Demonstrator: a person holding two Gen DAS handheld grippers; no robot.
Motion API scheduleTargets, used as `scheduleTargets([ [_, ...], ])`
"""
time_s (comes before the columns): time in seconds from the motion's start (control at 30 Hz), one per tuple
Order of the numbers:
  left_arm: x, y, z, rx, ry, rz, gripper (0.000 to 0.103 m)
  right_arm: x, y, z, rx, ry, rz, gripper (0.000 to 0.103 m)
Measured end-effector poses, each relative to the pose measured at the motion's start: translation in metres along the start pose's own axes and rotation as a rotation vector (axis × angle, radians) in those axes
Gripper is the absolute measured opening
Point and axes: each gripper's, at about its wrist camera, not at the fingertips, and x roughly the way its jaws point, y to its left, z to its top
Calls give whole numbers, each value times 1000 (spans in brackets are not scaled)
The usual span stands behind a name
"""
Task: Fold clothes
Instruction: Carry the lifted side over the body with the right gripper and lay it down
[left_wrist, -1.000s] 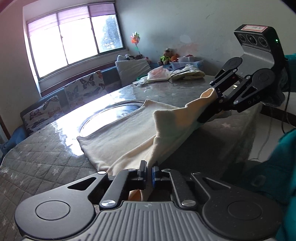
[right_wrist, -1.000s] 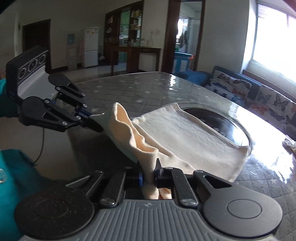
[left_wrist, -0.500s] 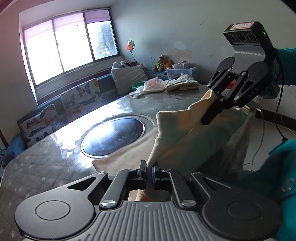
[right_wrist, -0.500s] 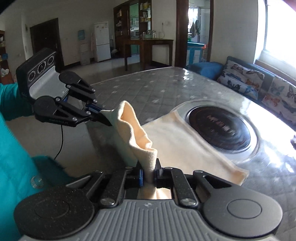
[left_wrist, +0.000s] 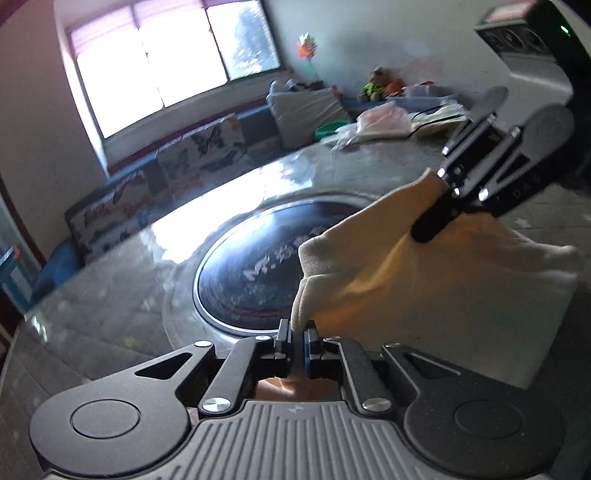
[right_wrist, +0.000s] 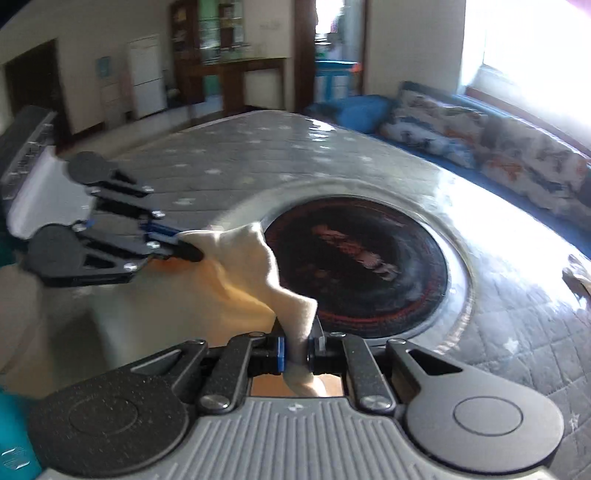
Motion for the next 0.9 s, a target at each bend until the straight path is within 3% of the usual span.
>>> scheduleTargets([
  [0.13,12,3,-6,-43,20,33,12,15,-5,-22,68,-48,-56,29],
  [0.37,9,10,-5,-99,9,97,28,-22,-13,-58,206,-141,-141,34],
  [0.53,17,22,-2,-175,37,162,29,-49,-25,-85,321,-169,-189,34],
  [0.67,5,22,3,-220,17,190,29,-55,-33,-96,366,-182,-210,33],
  [0.8,-21,8,8,-240,-38,138,29,-45,-33,-96,388,-147,-230,32],
  [0.87,-30,-4,8,-238,-52,94,30,-39,-30,-95,382,-139,-240,14],
  [0.9,-33,-10,7,-231,-53,71,31,-38,-28,-94,367,-139,-251,12],
])
